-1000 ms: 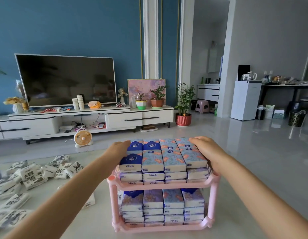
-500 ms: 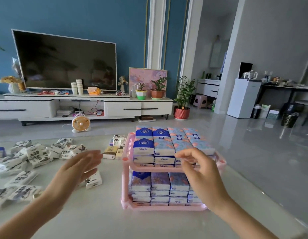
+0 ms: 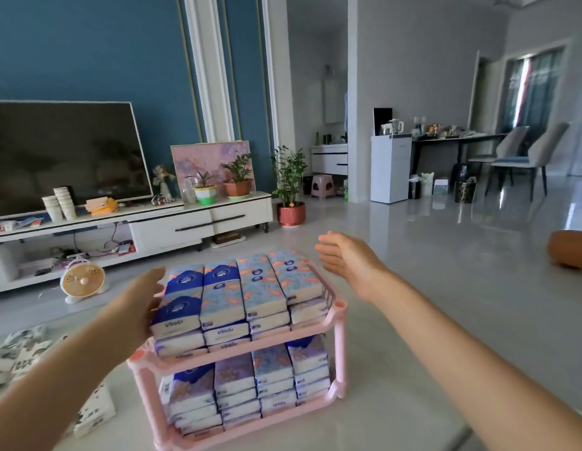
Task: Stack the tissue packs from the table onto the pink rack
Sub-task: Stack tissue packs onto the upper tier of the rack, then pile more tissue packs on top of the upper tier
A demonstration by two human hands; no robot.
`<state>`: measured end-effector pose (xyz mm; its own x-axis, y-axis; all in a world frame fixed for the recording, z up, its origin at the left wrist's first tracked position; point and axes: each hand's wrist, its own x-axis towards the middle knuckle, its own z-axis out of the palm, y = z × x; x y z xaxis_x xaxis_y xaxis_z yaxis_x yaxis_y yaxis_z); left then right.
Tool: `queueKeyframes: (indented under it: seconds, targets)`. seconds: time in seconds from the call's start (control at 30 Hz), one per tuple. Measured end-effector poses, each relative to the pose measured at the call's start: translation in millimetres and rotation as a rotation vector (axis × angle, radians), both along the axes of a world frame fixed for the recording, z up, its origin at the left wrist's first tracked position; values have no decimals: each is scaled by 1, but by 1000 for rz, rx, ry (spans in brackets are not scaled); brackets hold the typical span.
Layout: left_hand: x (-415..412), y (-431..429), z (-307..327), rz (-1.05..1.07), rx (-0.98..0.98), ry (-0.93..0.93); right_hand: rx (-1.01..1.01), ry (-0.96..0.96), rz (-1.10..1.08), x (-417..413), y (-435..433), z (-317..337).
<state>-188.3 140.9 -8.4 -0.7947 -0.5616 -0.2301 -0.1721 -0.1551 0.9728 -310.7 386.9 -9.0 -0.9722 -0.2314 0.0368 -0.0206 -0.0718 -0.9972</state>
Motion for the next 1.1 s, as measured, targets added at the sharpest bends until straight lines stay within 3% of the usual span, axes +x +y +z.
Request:
queueKeyframes:
  seconds: [0.23,0.37,0.5,0.6,0.73,0.93,1.0,1.1]
  targets:
    - [8,-8,2,-39,123,-53,-61,-31,128,5,8,-8]
    - [36,-15,12,5,-81,81,-61,134,173,42,0,9]
    - [98,-50,-3,109,-202,110,-5,291,506,112,-24,16]
    - [149,-89,-38,242,-208,12,133,270,814,156,-62,-1]
    - [202,-114,-93,373,-149,-107,295,201,945,186,-126,-41]
    - [224,-127,-134,430,-74,-76,470,63,792,198,-213,-100]
    - [224,-128,-132,421,-35,-50,582,148,689,195,-239,-125]
    - [224,-129,-131,442,-6,0,697,442,539,190,-275,-151]
